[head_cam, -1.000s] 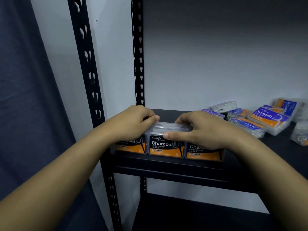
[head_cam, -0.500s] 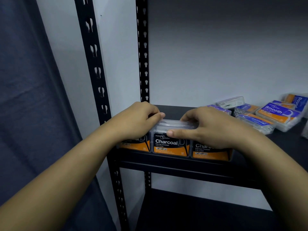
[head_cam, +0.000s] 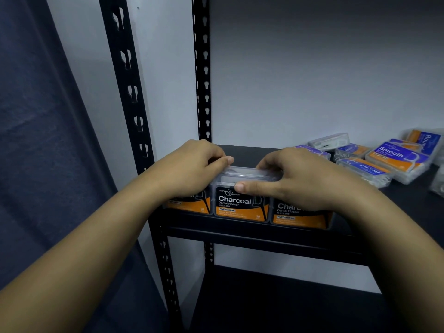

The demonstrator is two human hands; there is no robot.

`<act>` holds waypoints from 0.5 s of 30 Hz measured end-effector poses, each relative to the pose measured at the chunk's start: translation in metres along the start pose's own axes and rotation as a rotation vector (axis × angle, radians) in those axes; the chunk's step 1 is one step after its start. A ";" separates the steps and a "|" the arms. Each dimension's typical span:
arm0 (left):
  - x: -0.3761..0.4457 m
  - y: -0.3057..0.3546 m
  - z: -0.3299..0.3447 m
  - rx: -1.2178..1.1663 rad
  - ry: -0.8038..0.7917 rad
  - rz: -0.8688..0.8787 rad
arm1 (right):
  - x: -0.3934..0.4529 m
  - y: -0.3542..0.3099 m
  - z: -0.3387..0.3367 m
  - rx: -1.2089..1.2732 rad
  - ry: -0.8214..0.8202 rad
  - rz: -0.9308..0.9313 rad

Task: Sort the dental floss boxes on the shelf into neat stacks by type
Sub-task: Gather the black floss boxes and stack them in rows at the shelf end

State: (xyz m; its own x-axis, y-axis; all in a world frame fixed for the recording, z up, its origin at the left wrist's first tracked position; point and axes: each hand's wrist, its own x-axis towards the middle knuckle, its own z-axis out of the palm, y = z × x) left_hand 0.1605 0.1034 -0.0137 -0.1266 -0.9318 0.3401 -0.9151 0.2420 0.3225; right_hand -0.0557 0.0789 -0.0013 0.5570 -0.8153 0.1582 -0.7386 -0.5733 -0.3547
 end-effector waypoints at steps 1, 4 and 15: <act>0.000 0.000 0.000 0.001 0.000 0.002 | 0.000 0.000 0.000 -0.002 0.002 0.001; -0.001 0.000 0.000 0.001 -0.009 0.012 | 0.001 0.001 0.000 -0.006 -0.003 0.007; 0.007 0.010 -0.030 -0.209 -0.124 0.051 | -0.017 0.023 -0.029 -0.002 -0.046 0.001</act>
State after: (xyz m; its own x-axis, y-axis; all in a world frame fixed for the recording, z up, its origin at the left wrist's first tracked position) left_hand 0.1622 0.1073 0.0184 -0.2278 -0.9400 0.2540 -0.8090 0.3279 0.4878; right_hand -0.0935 0.0773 0.0141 0.5733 -0.8112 0.1155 -0.7398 -0.5730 -0.3525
